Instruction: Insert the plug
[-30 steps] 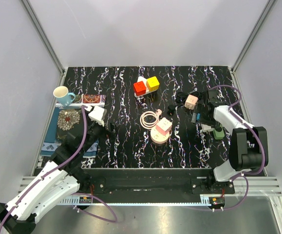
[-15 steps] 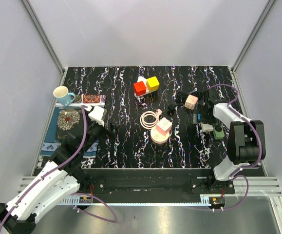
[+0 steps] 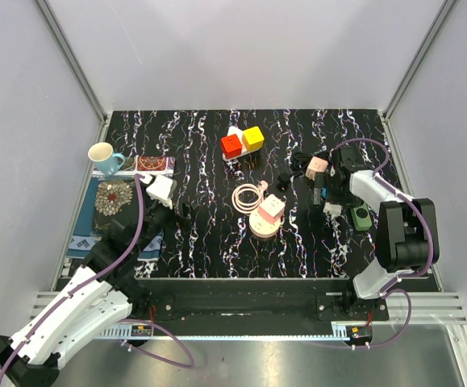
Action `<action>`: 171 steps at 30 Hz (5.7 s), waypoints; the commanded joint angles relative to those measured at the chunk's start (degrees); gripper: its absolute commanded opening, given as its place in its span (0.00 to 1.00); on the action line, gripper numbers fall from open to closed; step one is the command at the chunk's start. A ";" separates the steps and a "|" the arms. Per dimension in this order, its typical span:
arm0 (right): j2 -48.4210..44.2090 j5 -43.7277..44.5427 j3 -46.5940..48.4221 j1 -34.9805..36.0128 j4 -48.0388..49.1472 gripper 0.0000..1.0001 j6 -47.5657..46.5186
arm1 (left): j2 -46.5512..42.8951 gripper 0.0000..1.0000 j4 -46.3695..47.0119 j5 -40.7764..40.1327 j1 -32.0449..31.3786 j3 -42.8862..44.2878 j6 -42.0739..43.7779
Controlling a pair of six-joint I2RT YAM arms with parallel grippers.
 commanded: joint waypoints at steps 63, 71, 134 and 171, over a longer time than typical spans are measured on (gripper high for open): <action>-19.65 -46.00 16.55 29.76 -19.67 0.20 -4.42 | 22.24 0.99 2.70 19.47 -26.35 17.24 58.94; -18.24 -46.17 18.58 32.49 -22.04 0.20 -6.97 | 27.51 0.94 0.52 20.52 -27.23 21.19 61.23; -9.89 -17.17 2.06 19.92 12.93 0.94 11.83 | 23.48 0.00 -4.50 3.04 -27.23 10.30 -1.43; -28.61 -37.05 -7.44 22.03 25.24 0.84 32.74 | 34.55 0.00 -7.49 8.75 -20.55 26.21 -0.55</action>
